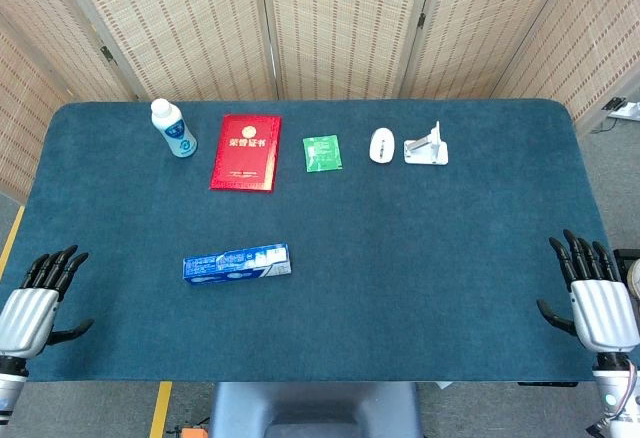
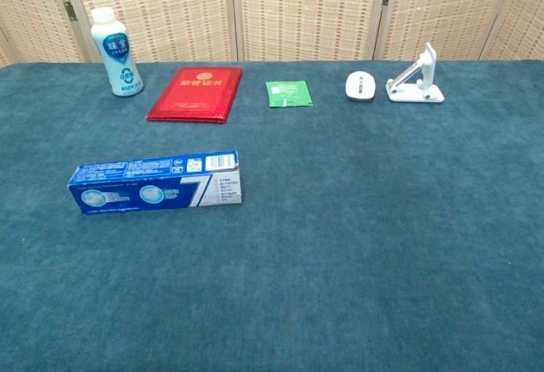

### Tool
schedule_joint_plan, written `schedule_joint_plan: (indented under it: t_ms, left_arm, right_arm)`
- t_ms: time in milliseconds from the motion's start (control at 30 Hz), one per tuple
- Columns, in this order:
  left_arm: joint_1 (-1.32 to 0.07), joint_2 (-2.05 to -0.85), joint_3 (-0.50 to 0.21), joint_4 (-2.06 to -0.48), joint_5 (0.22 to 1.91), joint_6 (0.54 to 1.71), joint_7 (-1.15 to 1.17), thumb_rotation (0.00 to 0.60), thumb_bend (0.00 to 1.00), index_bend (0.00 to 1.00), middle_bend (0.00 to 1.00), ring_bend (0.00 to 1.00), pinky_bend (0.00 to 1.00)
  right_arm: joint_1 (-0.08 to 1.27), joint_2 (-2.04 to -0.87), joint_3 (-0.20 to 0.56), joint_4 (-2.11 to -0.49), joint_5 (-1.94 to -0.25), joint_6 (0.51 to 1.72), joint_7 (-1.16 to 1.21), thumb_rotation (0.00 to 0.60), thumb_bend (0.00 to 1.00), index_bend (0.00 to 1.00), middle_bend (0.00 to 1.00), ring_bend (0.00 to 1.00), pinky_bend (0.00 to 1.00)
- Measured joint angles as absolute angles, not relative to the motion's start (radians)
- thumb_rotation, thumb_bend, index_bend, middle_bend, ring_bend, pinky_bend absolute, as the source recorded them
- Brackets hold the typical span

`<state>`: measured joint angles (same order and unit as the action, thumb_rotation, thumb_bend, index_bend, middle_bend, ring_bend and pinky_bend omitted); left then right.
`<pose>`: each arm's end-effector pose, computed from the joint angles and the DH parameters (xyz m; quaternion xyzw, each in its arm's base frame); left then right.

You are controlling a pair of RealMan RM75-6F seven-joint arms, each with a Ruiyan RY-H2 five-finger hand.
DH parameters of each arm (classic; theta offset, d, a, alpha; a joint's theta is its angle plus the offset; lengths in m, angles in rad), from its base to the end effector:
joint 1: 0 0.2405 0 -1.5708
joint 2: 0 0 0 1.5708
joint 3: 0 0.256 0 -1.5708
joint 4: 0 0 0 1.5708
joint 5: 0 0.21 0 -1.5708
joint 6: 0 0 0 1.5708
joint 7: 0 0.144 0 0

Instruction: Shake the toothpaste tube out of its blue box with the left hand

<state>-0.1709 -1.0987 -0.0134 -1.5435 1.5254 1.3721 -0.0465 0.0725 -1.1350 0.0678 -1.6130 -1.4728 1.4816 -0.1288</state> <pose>-0.3174 0.2011 0.1524 -0.6492 -0.3856 -0.3580 0.5493 -0.3139 -0.1808 0.1574 0.6015 -0.3606 0.3521 0.6198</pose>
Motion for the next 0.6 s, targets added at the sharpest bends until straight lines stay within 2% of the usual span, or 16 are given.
schedule_joint_plan:
  t_ms: [233, 433, 600]
  left_arm:
    - [-0.189, -1.092, -0.002, -1.544, 1.544, 1.344, -0.089, 0.600, 0.20, 0.07, 0.05, 0.00, 0.00]
    - [-0.212, -1.101, 0.011, -1.518, 1.582, 1.320, -0.155, 0.600, 0.20, 0.05, 0.13, 0.08, 0.14]
    - [-0.240, -1.122, 0.021, -1.504, 1.581, 1.259, -0.251, 0.600, 0.21, 0.12, 0.18, 0.11, 0.21]
  right_arm:
    - [0.070, -1.134, 0.065, -1.615, -1.471, 1.478, -0.131, 0.600, 0.29, 0.00, 0.00, 0.00, 0.00]
    - [0.072, -1.138, 0.065, -1.615, -1.473, 1.476, -0.134, 0.600, 0.29, 0.00, 0.00, 0.00, 0.00]
    - [0.090, -1.148, 0.075, -1.605, -1.465, 1.453, -0.143, 0.600, 0.29, 0.00, 0.00, 0.00, 0.00]
